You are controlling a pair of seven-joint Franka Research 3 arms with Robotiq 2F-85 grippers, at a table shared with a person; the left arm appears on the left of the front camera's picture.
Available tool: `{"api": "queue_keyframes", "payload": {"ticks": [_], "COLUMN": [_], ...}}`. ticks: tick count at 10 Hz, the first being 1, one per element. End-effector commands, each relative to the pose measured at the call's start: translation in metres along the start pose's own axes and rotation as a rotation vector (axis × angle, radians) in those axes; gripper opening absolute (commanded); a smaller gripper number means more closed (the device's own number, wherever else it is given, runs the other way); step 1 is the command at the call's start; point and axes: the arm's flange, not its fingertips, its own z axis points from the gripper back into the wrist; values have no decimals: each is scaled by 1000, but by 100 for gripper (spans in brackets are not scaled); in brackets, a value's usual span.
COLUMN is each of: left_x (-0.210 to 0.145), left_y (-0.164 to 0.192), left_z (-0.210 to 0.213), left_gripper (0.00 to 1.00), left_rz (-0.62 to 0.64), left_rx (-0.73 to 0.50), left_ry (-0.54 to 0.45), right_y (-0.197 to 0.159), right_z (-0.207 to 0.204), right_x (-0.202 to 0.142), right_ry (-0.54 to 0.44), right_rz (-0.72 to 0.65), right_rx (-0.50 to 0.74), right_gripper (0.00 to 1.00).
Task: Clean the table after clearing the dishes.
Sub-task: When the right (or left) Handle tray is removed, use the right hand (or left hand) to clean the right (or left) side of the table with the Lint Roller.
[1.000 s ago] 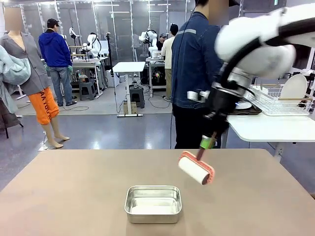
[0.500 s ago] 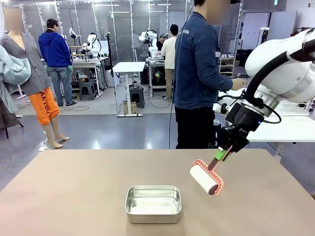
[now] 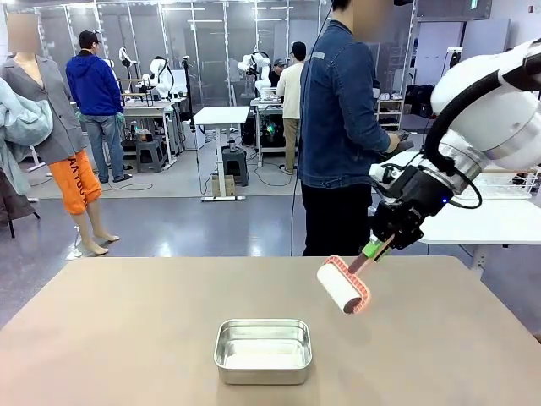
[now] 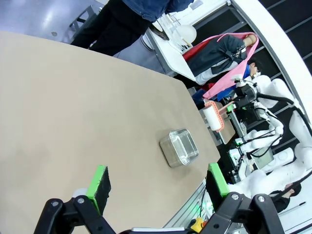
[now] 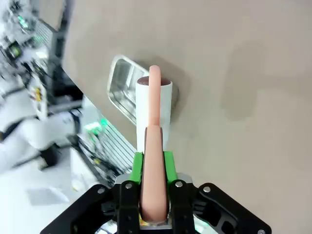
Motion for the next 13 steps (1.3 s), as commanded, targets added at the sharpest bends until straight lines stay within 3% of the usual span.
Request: {"api": "queue_keyframes", "payload": {"ticks": [1,4,9,13], "left_x": [0,0,0,0], "left_y": [0,0,0,0], "left_z": [2,2,2,2], "left_gripper": [100,100,100,100], "left_rz": [-1,-1,-1,-1], "left_rx": [5,5,5,5], "left_ry": [-2,-2,-2,-2], "right_y": [-36,-81,-119,-149], "right_z": [-10,-37,-82,-103], "right_x": [18,35,35,34], "right_ry": [-138,-127,-184,-165], "right_rz": [-118,-253,-272,-305], "right_rx": [106,197,171,189], "right_gripper": [21,21,21,21]}}
